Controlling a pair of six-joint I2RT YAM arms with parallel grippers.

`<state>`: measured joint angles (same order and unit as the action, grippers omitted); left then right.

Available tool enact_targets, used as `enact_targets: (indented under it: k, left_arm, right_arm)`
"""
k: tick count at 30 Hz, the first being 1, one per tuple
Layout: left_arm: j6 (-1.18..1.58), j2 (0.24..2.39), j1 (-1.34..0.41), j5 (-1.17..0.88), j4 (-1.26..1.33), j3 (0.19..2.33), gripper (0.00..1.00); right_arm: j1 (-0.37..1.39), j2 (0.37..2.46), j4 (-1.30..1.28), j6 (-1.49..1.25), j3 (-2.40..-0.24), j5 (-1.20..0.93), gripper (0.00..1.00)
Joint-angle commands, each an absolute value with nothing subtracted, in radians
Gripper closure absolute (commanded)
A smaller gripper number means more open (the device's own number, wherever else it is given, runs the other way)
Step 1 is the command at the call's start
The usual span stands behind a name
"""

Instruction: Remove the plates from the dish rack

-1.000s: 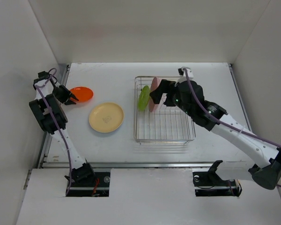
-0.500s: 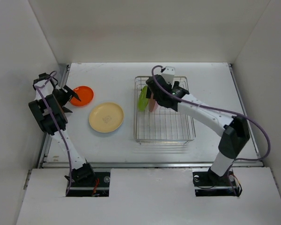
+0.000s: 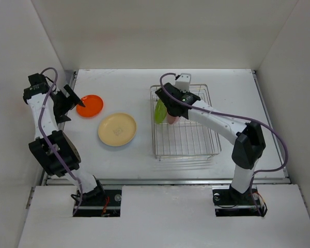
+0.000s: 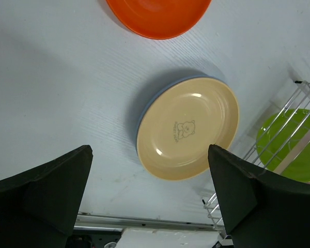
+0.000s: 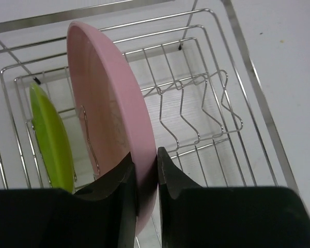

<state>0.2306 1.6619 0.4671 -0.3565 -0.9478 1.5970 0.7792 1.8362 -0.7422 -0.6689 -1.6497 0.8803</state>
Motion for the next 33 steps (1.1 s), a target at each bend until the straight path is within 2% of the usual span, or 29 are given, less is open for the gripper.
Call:
enact_targets:
  k: [1, 8, 14, 16, 17, 18, 19, 22, 26, 33]
  left_arm:
    - [0.166, 1.625, 0.474, -0.403, -0.980, 1.556, 0.07]
    - [0.146, 1.588, 0.474, -0.394, -0.971, 1.513, 0.07]
    - [0.126, 1.566, 0.474, -0.382, -0.980, 1.513, 0.07]
    - [0.115, 1.534, 0.474, -0.362, -0.980, 1.513, 0.06]
    - [0.115, 1.522, 0.474, -0.351, -0.980, 1.513, 0.06]
    - [0.106, 1.510, 0.474, -0.325, -0.971, 1.503, 0.06]
    - [0.106, 1.487, 0.474, -0.310, -0.971, 1.503, 0.06]
    - [0.095, 1.447, 0.474, -0.223, -0.971, 1.503, 0.03]
    - [0.106, 1.408, 0.474, -0.091, -0.942, 1.491, 0.00]
    - [0.097, 1.385, 0.474, -0.098, -0.942, 1.471, 0.00]
  right_arm:
    - [0.798, 1.747, -0.776, -0.716, -1.726, 1.036, 1.00]
    - [0.874, 1.727, -1.063, -0.704, -1.986, 1.336, 1.00]
    - [0.929, 1.738, -1.042, -0.609, -2.141, 1.398, 1.00]
    - [0.939, 1.715, -0.907, -0.524, -2.075, 1.223, 1.00]
    - [0.939, 1.682, -0.692, -0.383, -2.021, 1.109, 1.00]
    - [0.939, 1.668, -0.596, -0.335, -1.966, 0.986, 1.00]
    - [0.939, 1.667, -0.525, -0.309, -1.895, 0.739, 1.00]
    - [0.939, 1.758, -0.437, -0.296, -1.920, 0.390, 1.00]
    - [0.939, 1.978, -0.476, -0.296, -2.119, 0.150, 1.00]
    - [0.930, 2.206, -0.410, -0.357, -2.197, -0.004, 1.00]
